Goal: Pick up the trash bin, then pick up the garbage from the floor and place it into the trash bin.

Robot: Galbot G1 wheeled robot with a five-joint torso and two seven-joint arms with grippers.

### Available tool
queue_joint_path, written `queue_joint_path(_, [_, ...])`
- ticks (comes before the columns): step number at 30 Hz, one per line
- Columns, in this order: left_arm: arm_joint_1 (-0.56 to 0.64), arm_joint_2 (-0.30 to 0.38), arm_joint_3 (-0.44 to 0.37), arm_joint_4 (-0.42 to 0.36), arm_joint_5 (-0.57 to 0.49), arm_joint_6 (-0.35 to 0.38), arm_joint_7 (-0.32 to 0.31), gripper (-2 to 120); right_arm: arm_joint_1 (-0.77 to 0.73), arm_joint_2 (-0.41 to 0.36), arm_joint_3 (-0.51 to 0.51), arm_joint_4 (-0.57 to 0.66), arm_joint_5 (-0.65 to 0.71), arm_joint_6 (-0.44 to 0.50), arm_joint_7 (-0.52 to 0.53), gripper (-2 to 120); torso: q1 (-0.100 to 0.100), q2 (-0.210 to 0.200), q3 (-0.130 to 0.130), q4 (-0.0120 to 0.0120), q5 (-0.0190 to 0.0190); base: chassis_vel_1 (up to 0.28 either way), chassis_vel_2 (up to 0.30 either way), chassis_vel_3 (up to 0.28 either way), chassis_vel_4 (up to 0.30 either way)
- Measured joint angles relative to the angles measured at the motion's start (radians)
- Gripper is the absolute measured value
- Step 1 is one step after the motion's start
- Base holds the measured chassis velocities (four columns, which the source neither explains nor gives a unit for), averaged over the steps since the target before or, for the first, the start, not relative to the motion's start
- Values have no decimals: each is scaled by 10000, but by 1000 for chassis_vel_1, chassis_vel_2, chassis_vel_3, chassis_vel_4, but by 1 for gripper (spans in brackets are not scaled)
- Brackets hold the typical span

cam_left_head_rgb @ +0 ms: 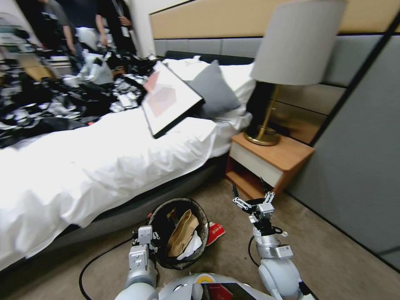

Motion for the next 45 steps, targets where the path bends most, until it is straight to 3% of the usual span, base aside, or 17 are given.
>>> queue_joint_path(16, [47,-16,135,0,75,-433,33,1,-27,12,-41,9,-26,-75,-25,100,0,0,0,-1,-1,81,87,89,84])
queue_joint_path(24, [35,-16,140,2,114,-463,77,1,-90,-186,-3,-66,182,-702,-60,100,1,0,0,0,0,0,0,0,0])
queue_joint_path(32, [21,-17,187,7,155,-512,126,1,-322,-1407,-41,-299,1539,-2795,-204,100,0,0,0,0,0,0,0,0,0])
queue_joint_path(35, [2,-14,182,9,155,-517,126,1,-326,-2457,-197,-629,1931,-3976,-119,100,1,0,0,0,1,0,0,0,0])
queue_joint_path(37, [-2,-3,182,9,155,-517,126,1,-329,-2623,-250,-657,2023,-4175,-89,100,0,0,0,0,1,0,0,0,0])
queue_joint_path(39, [-20,-1,187,9,155,-517,126,1,-322,-3366,-502,-822,2677,-5208,-56,100,0,0,0,0,0,0,0,0,0])
queue_joint_path(45, [-42,-45,229,9,161,-517,134,1,69,-4114,-979,-1456,3791,-6223,-168,100,0,0,0,0,2,0,0,0,0])
